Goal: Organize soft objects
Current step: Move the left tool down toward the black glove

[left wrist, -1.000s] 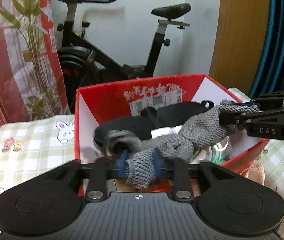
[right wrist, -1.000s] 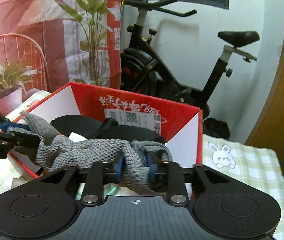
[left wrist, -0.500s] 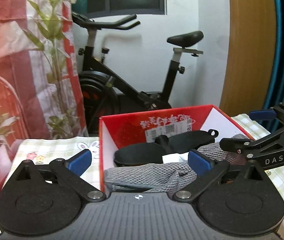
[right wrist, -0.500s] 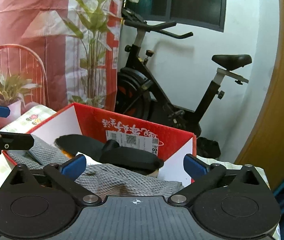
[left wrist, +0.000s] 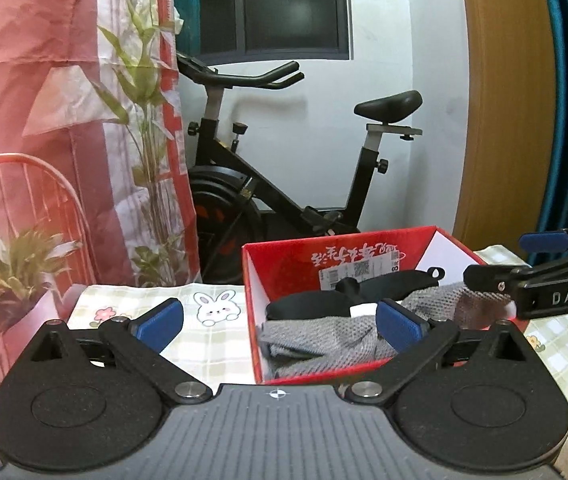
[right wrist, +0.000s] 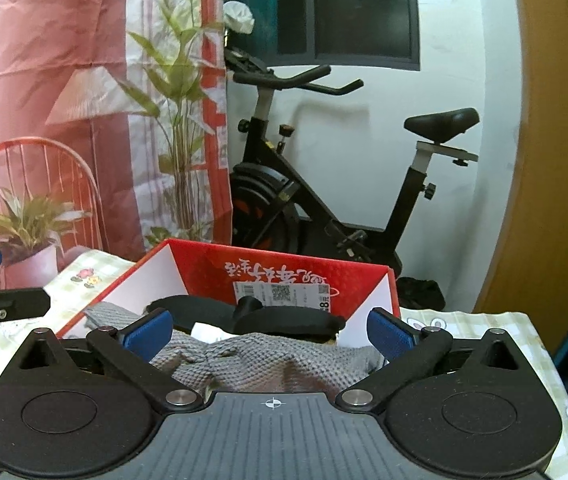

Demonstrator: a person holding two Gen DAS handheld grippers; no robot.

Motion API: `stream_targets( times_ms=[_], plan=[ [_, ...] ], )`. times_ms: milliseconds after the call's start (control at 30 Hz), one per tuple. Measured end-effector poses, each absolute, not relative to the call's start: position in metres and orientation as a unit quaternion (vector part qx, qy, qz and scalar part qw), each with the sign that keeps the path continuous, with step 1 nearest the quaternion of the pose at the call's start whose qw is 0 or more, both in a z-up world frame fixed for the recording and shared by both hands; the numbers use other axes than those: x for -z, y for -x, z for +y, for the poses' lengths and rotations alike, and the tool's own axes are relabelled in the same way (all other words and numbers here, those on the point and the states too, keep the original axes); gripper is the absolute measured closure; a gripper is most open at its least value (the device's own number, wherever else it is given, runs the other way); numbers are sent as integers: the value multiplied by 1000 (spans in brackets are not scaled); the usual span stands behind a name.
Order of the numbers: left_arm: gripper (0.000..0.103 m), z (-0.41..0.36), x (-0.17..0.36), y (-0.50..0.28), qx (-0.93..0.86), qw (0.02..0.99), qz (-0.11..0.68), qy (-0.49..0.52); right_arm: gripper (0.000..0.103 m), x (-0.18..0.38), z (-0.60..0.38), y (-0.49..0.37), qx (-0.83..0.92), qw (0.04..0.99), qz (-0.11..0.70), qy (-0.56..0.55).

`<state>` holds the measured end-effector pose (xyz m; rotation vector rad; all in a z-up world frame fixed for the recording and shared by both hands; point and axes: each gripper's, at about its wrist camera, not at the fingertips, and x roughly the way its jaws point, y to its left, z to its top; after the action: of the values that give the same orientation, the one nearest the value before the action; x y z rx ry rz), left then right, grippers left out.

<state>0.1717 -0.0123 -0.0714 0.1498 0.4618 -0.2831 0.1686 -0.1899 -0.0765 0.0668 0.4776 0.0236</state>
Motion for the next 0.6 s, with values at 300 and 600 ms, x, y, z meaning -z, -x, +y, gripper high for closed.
stream_targets(
  times_ms=[300, 600],
  plan=[
    [0, 3, 76, -143, 127, 962, 235, -62, 0, 79, -185, -139, -15, 973, 228, -44],
    [1, 15, 106, -126, 124, 955, 268, -34, 0, 113, -183, -116, -3, 970, 240, -28]
  ],
)
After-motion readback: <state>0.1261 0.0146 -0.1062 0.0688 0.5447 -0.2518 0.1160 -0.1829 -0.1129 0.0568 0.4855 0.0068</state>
